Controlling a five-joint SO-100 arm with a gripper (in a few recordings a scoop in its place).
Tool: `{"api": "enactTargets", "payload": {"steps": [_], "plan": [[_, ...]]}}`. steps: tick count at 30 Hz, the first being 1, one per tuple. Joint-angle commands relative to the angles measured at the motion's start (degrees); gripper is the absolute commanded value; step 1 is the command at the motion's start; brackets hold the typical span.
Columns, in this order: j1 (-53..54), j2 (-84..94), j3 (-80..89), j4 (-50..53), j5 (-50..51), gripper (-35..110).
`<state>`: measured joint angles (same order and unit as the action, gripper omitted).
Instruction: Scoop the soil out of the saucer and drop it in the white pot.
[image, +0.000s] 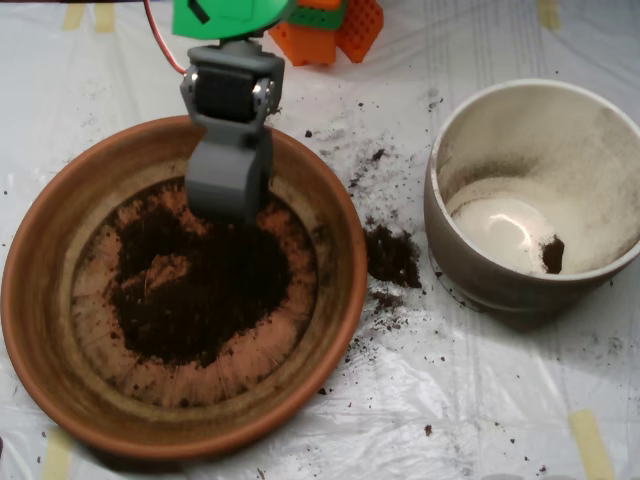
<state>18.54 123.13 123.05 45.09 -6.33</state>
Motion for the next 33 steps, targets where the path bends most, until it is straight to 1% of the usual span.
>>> {"api": "enactTargets", "payload": {"steps": [1,9,21,26,32,33], "plan": [[-3.25,5.71,-8.96,4.31,-0.18,-1],[-12.3,1.32,-25.05,14.85,0.79,-1],[-31.82,-20.48,-55.81,31.38,-2.46,-1],[-40.34,-25.31,-57.39,33.4,-5.54,-1],[-46.49,-26.54,-54.49,33.75,-7.65,0],[-47.11,-26.46,-54.23,34.01,-7.12,3]]}}
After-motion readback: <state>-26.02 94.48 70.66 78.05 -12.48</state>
